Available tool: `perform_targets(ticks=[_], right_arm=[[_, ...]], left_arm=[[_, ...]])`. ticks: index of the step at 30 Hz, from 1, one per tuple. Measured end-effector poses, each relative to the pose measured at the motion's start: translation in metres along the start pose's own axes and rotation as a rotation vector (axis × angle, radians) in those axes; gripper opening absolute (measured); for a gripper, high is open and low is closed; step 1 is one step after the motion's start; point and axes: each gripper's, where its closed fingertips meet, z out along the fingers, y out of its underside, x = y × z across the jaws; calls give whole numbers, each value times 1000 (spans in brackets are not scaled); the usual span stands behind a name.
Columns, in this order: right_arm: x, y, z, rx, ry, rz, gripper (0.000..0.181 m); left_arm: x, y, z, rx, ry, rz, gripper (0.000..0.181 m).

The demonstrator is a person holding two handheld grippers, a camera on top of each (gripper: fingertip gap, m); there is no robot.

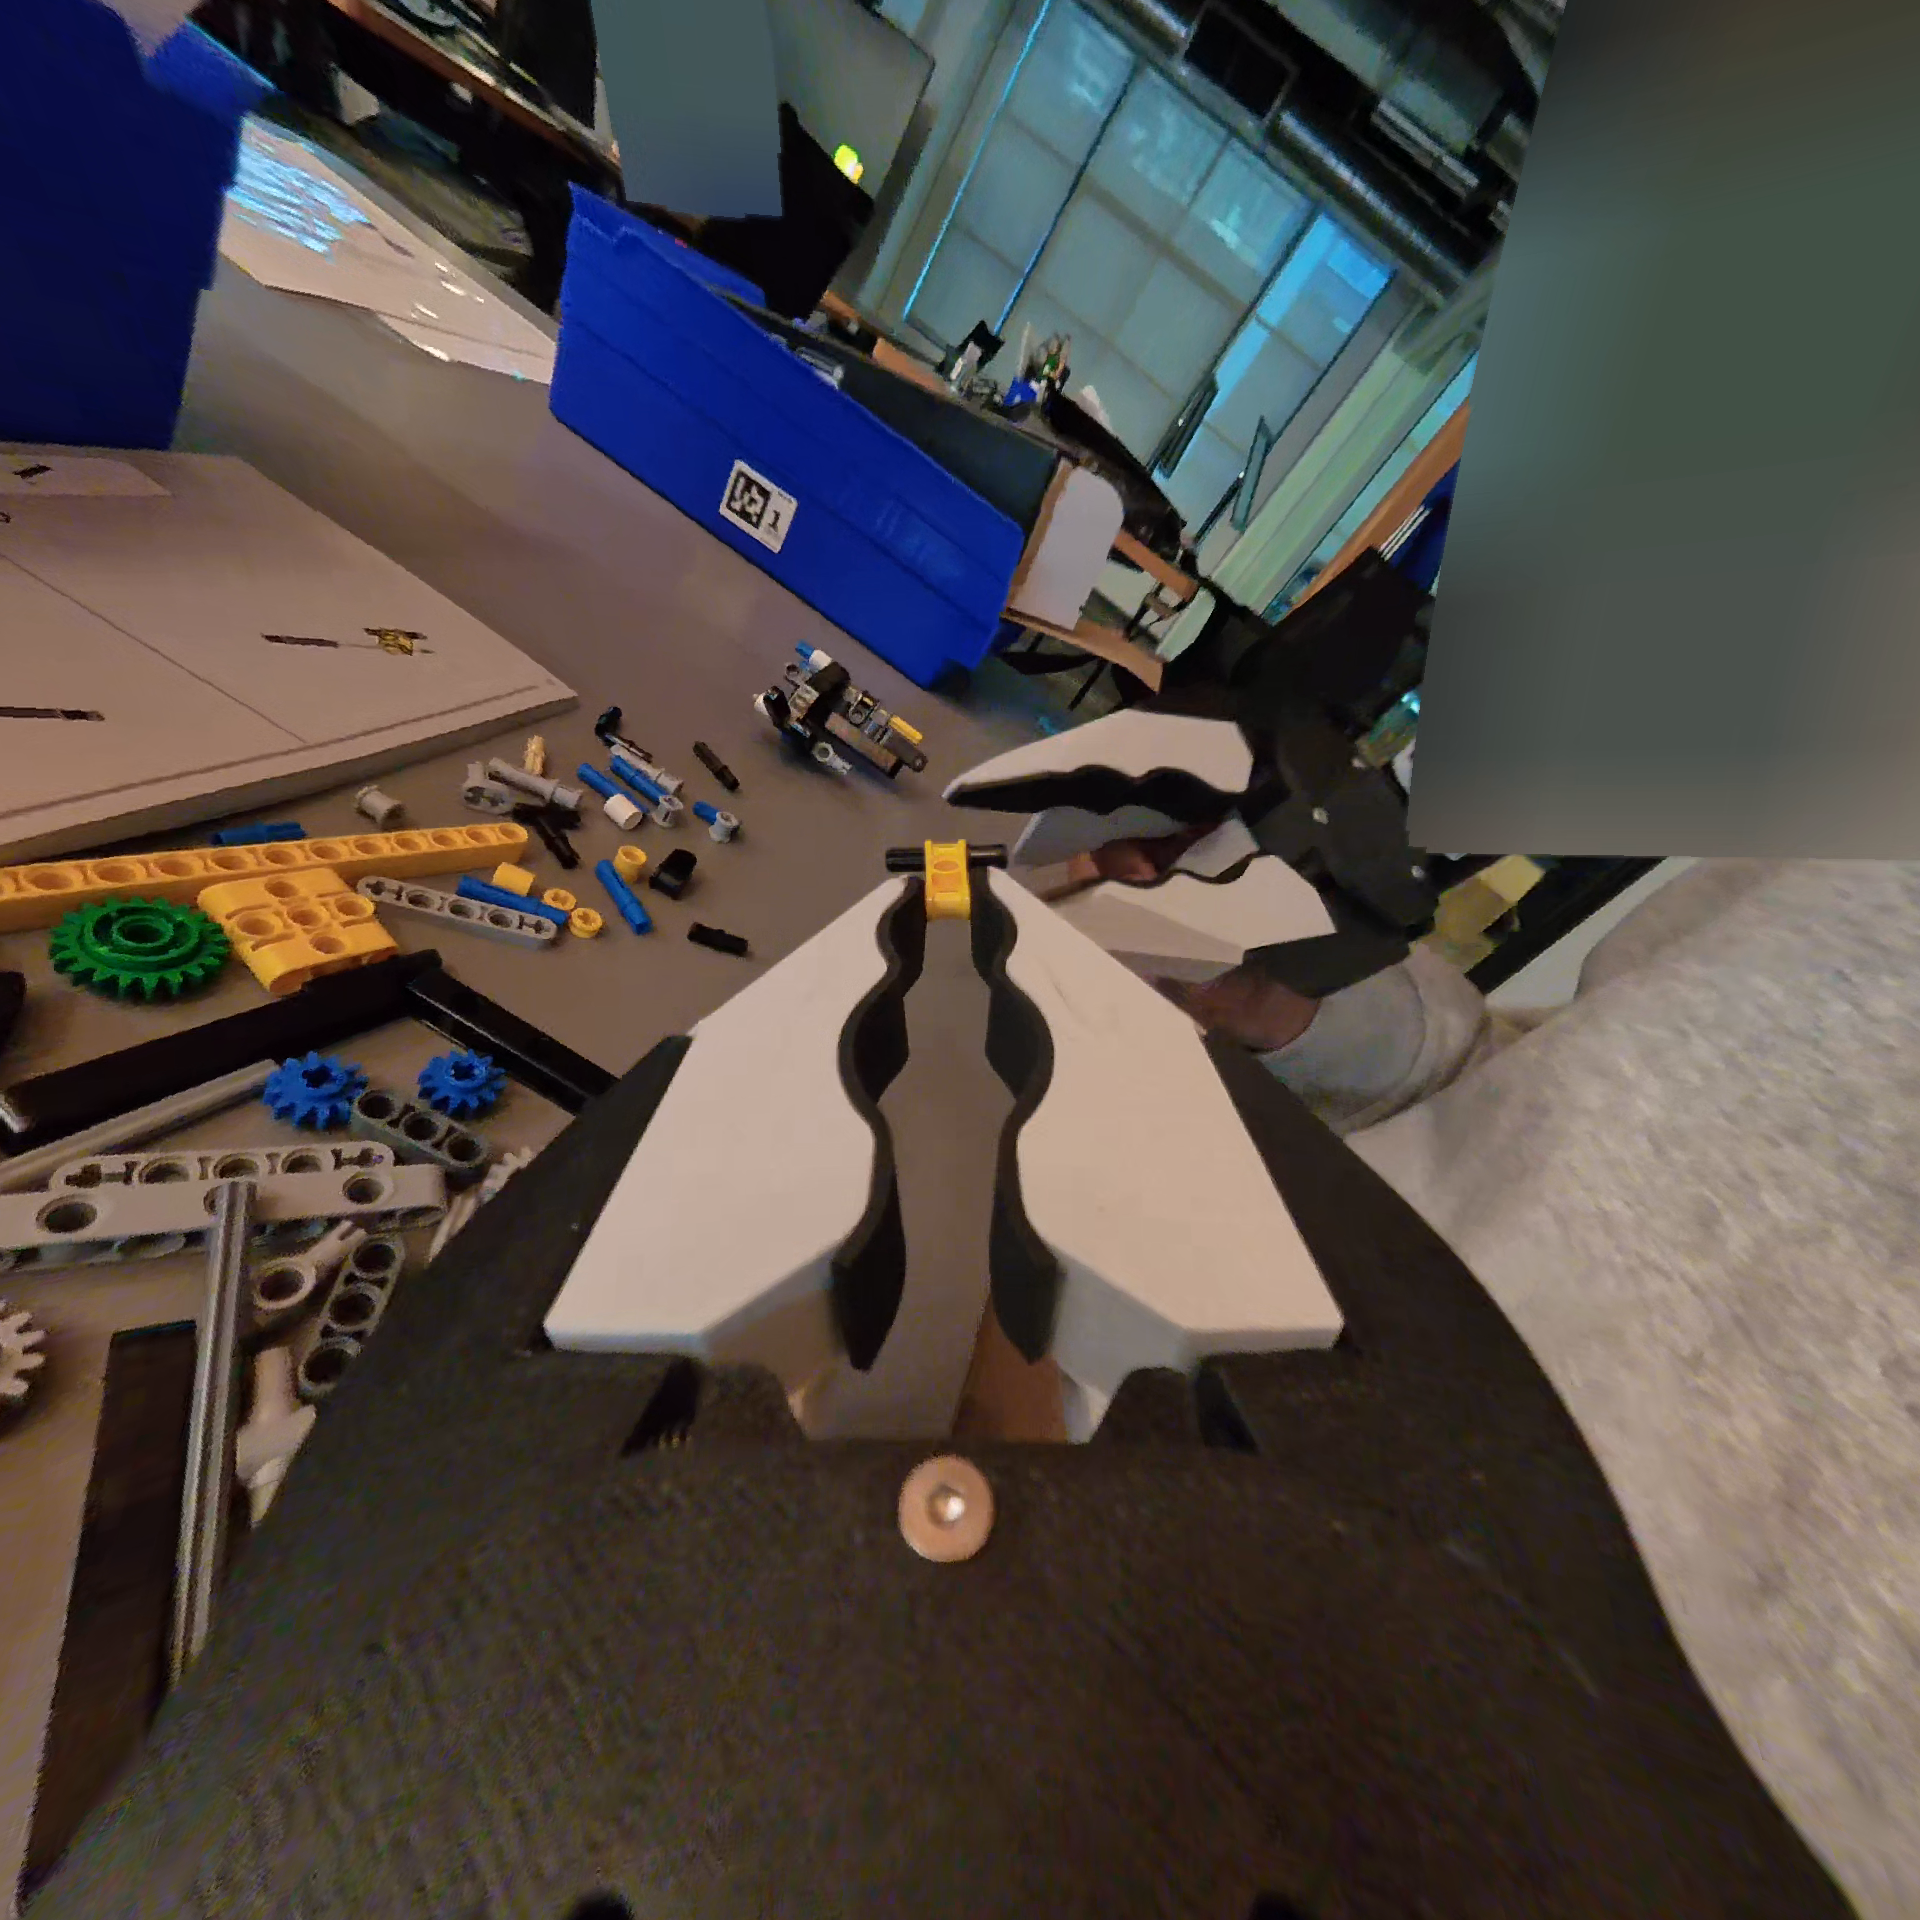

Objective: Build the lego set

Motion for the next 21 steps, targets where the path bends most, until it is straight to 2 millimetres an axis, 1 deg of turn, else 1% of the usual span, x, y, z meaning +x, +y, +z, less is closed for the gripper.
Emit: perform_targets(ticks=[3,7,9,12,16,21], right_arm=[[5,-3,0,36,69,-133,23],[16,9,-2,-17,162,-336,24],[13,9,-3,-13,143,-354,27],[3,7,-2,-6,87,-386,29],[-4,8,1,-28,88,-506,24],[-12,13,6,-64,78,-614,18]], left_arm=[[2,8,4,-50,-8,22,8],[-2,11,5,-68,-29,1,8],[-5,11,5,-68,-40,-20,8],[-8,13,6,-79,-55,-35,8],[-8,18,9,-111,-76,-12,8],[-5,25,12,-153,-89,34,8]])
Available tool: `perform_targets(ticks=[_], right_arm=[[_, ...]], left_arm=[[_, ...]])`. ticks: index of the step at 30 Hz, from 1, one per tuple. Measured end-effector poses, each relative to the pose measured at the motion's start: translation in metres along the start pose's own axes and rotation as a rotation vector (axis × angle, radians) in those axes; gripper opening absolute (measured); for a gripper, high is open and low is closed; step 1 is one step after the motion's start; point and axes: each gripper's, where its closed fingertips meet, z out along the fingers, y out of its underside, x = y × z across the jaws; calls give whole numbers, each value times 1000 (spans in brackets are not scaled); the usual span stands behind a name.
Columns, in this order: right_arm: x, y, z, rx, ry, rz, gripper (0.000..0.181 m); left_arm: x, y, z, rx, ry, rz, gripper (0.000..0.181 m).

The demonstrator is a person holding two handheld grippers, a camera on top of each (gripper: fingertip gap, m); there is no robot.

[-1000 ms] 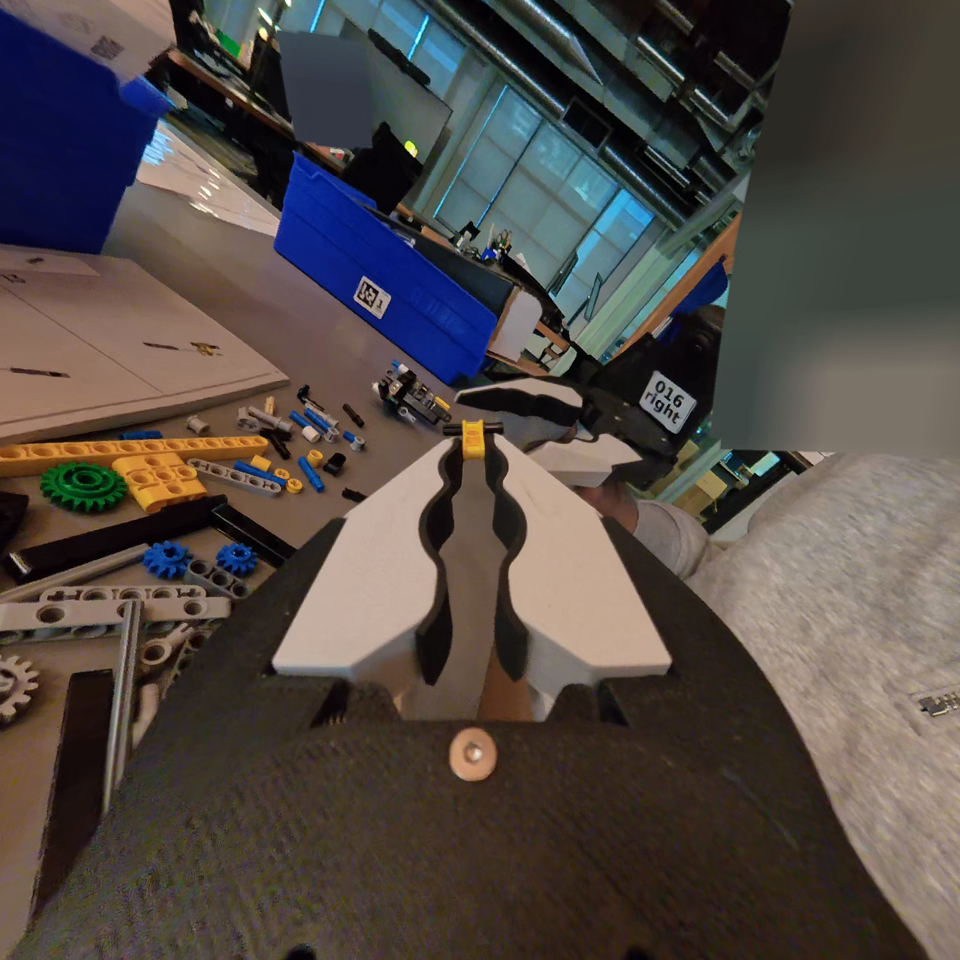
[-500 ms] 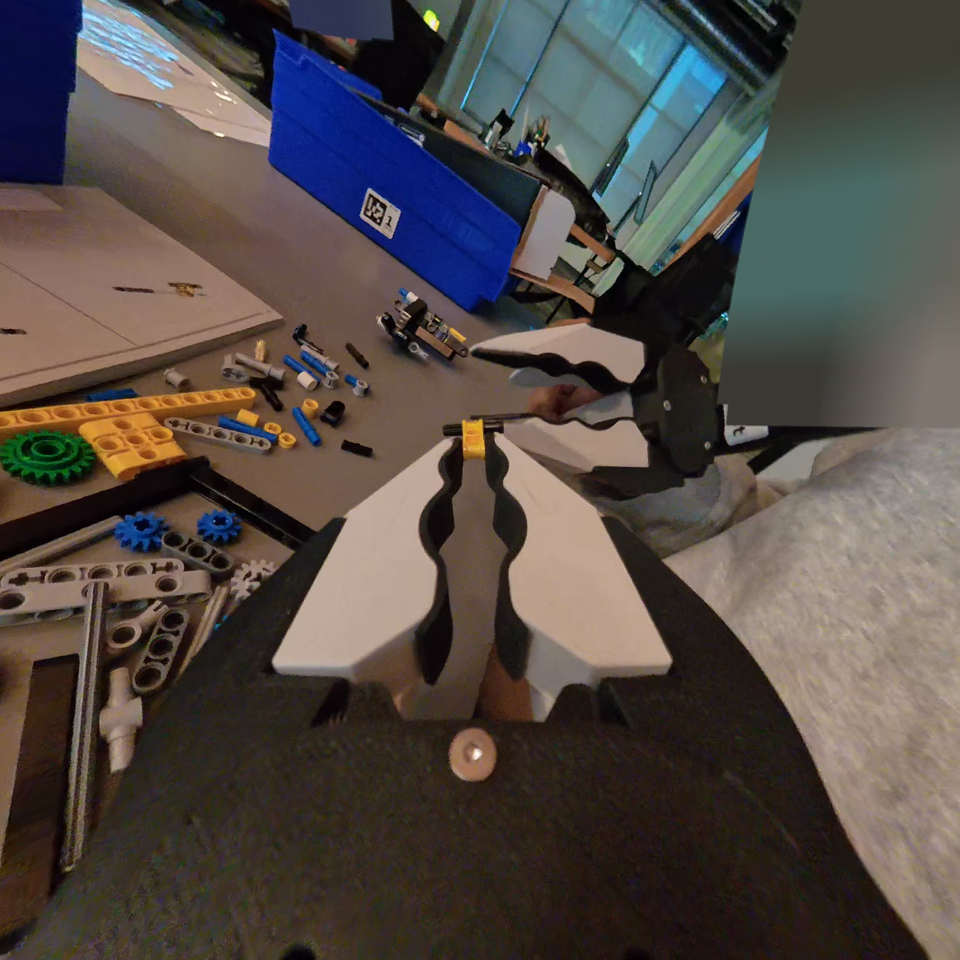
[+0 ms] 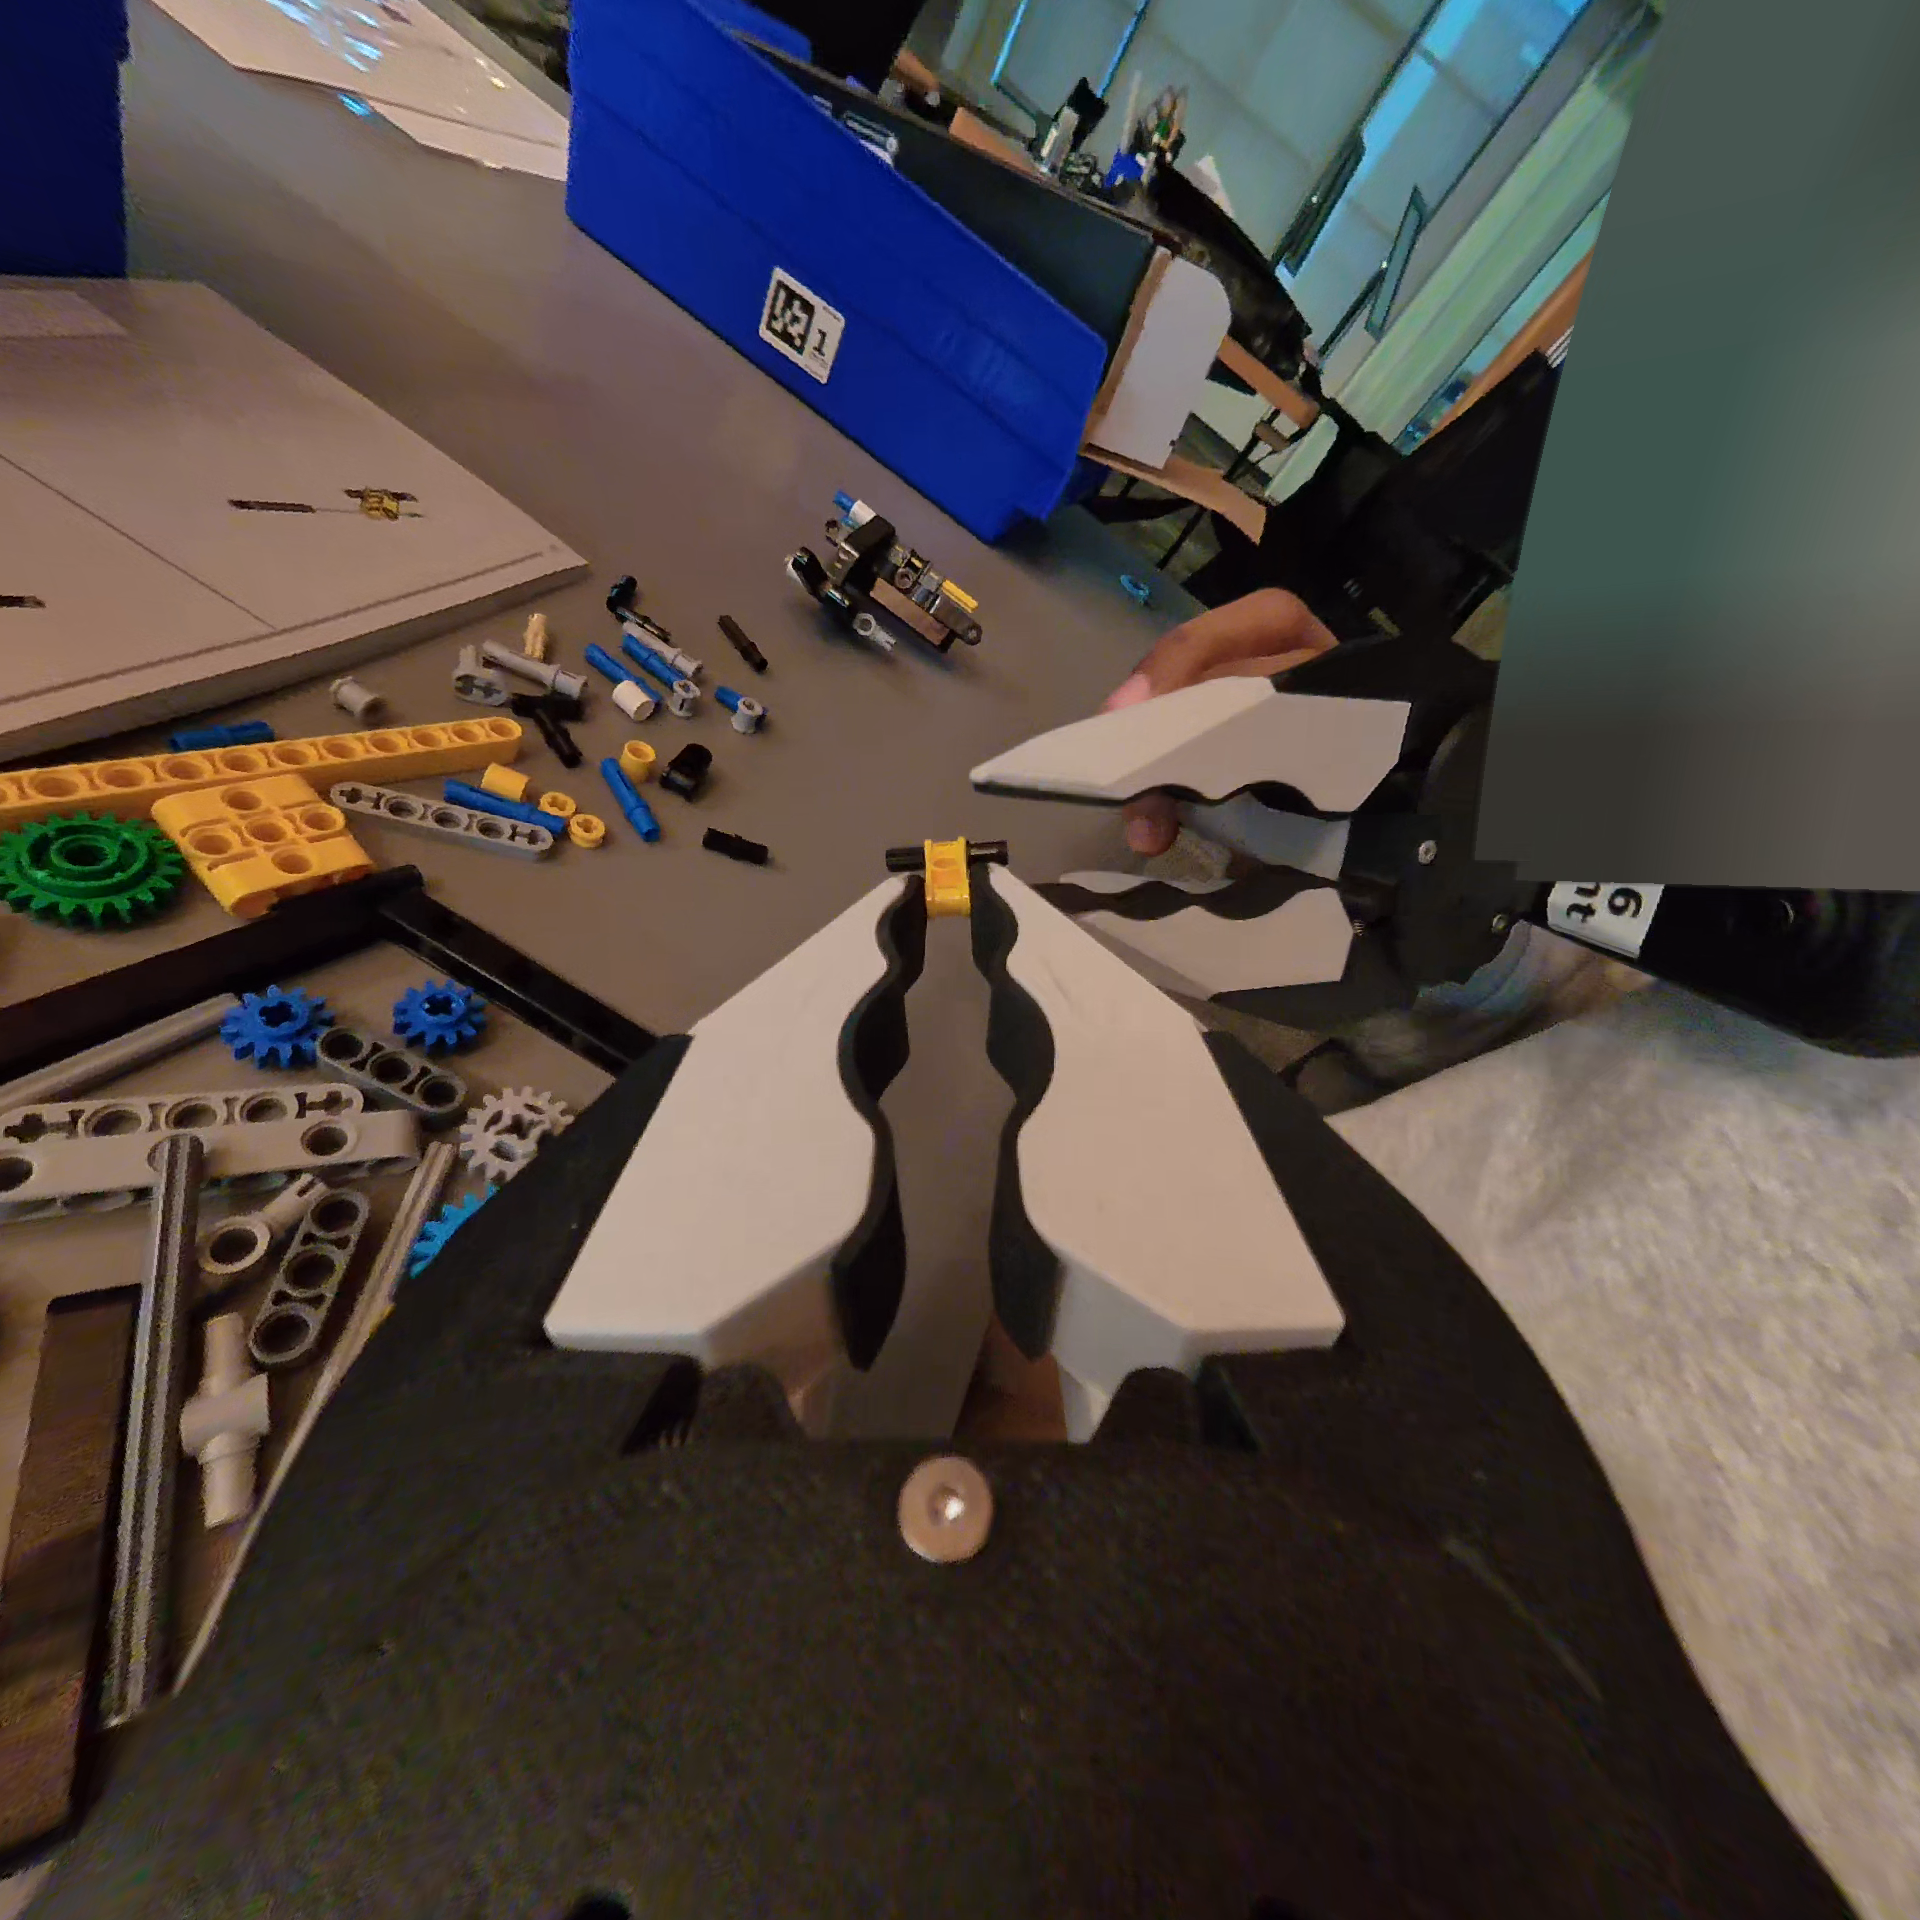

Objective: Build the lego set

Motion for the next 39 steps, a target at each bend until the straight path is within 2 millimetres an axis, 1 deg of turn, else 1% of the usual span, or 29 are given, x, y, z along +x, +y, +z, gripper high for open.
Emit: perform_targets(ticks=[5,14,21,23,31,39], right_arm=[[-5,-1,2,-15,11,-86,5],[-8,0,3,-23,15,-116,5],[-7,-1,2,-27,18,-113,5],[-6,2,3,-41,24,-112,5],[2,9,-2,-42,40,-42,5],[4,11,-3,-37,37,7,5]], left_arm=[[2,2,1,-11,3,12,8],[4,4,0,-17,17,10,8],[5,2,-1,-7,26,5,8],[4,0,-2,11,21,-1,12],[2,-8,-7,55,63,-78,15],[1,-8,-7,52,69,-90,14]])
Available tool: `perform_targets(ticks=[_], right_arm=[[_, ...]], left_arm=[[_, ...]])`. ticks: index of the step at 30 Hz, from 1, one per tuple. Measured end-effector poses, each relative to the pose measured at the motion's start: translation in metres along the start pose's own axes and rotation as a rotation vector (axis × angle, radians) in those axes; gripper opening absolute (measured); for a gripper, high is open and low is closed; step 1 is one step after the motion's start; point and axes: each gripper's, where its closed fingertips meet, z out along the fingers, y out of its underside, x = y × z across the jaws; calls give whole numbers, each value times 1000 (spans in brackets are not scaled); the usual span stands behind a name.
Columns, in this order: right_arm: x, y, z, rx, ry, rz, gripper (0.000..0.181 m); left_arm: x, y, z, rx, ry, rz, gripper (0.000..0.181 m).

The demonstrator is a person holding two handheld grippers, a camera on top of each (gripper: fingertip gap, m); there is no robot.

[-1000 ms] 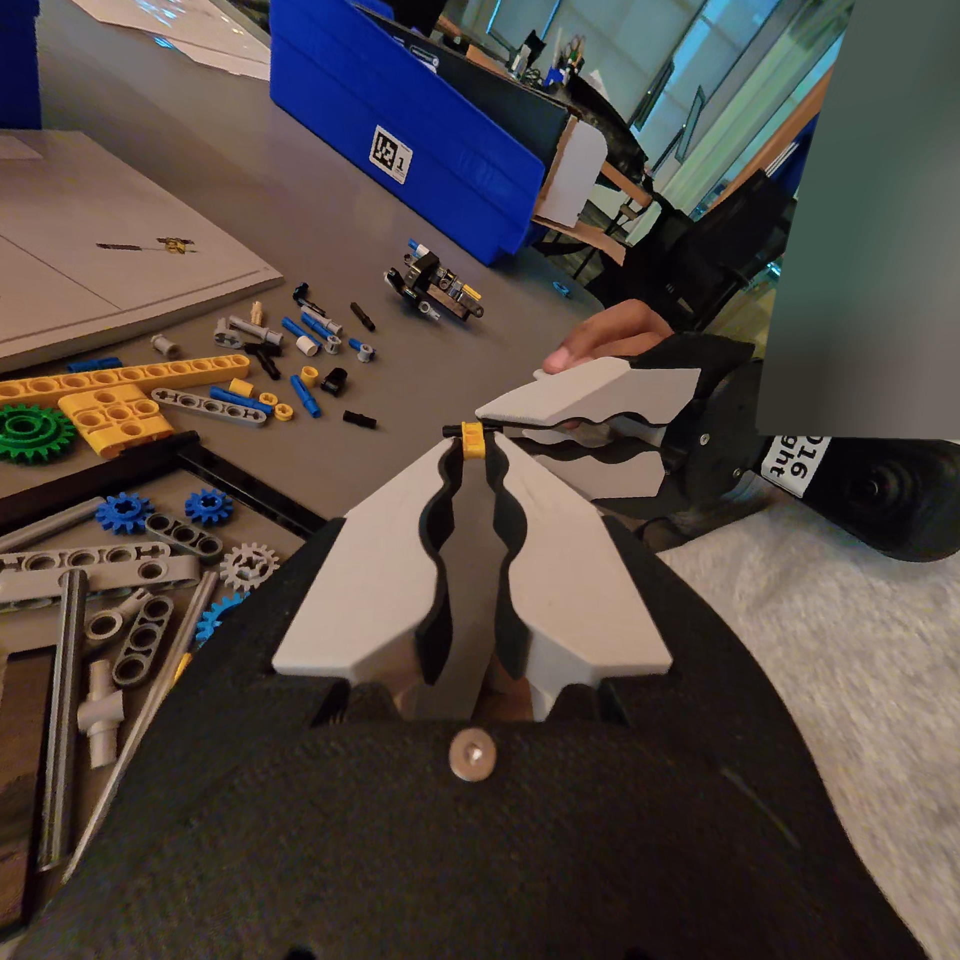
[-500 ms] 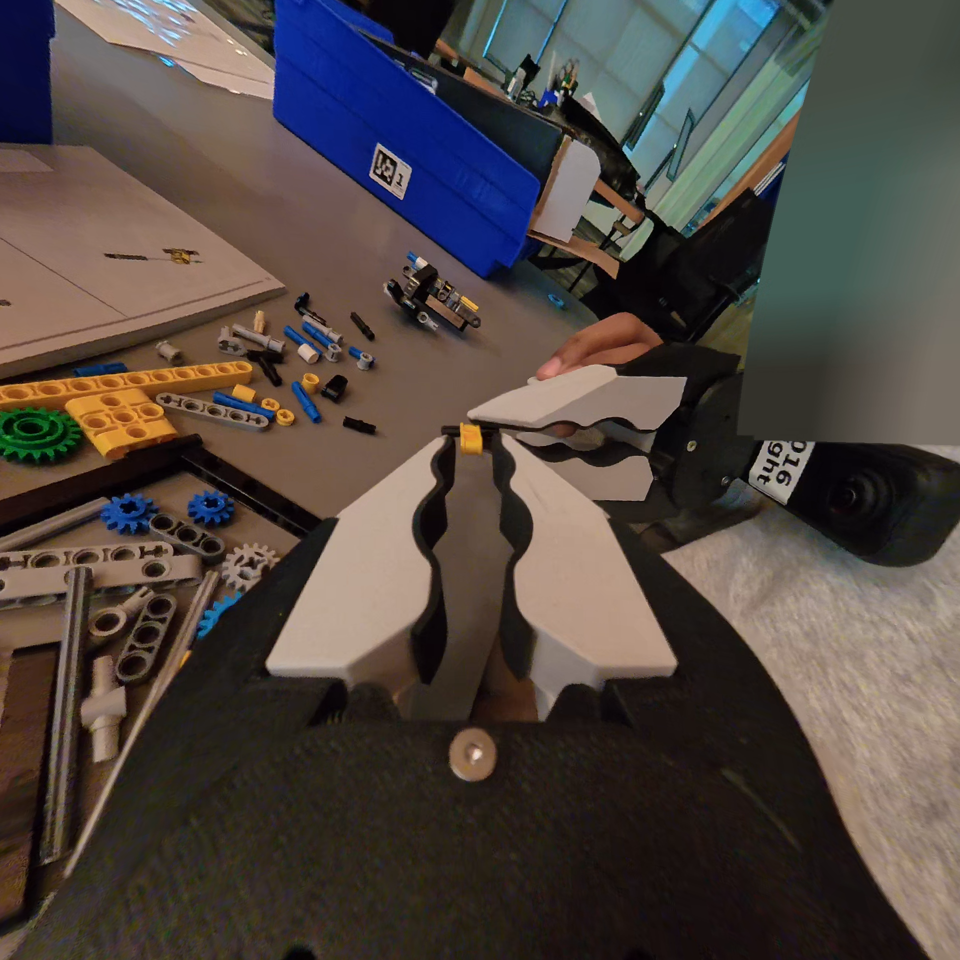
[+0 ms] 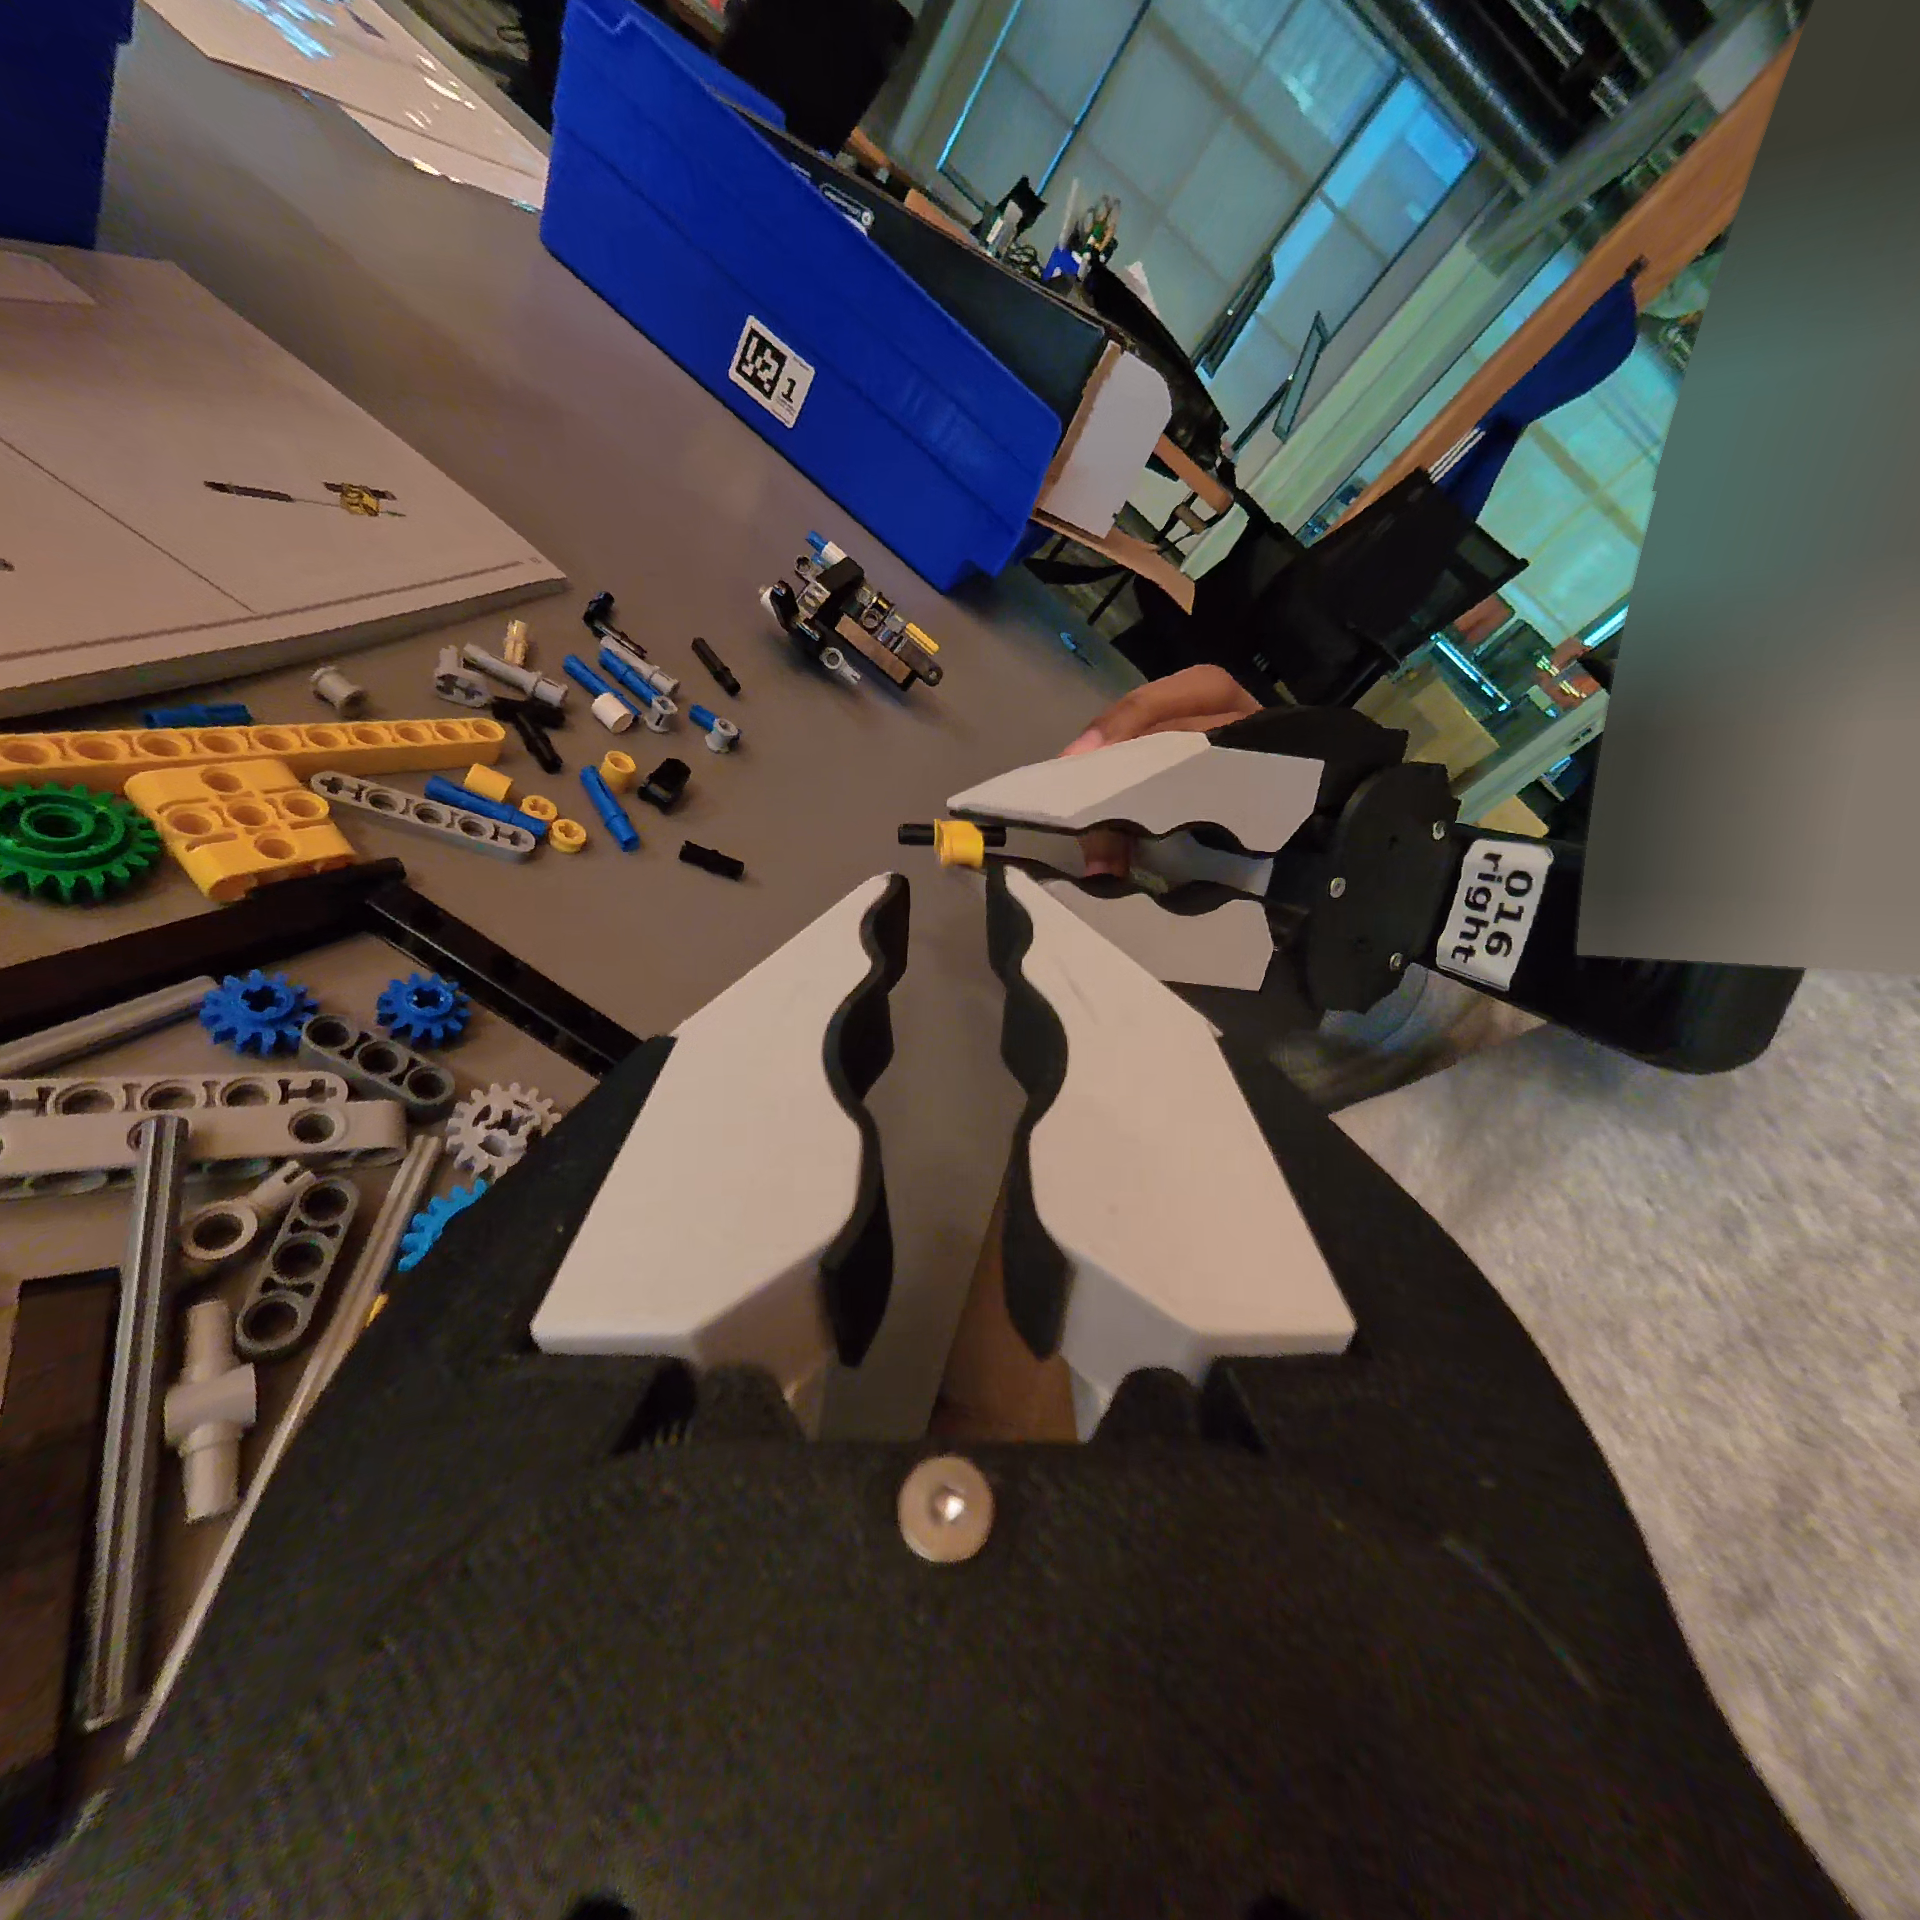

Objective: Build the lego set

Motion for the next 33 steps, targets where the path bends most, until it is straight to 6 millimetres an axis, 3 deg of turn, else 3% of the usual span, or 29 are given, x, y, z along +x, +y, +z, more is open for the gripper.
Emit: perform_targets(ticks=[9,33], right_arm=[[8,9,-2,-8,16,68,5],[16,6,-4,41,22,208,5]], left_arm=[[-1,-2,0,8,8,-22,14],[-2,-3,0,9,18,-43,14]])
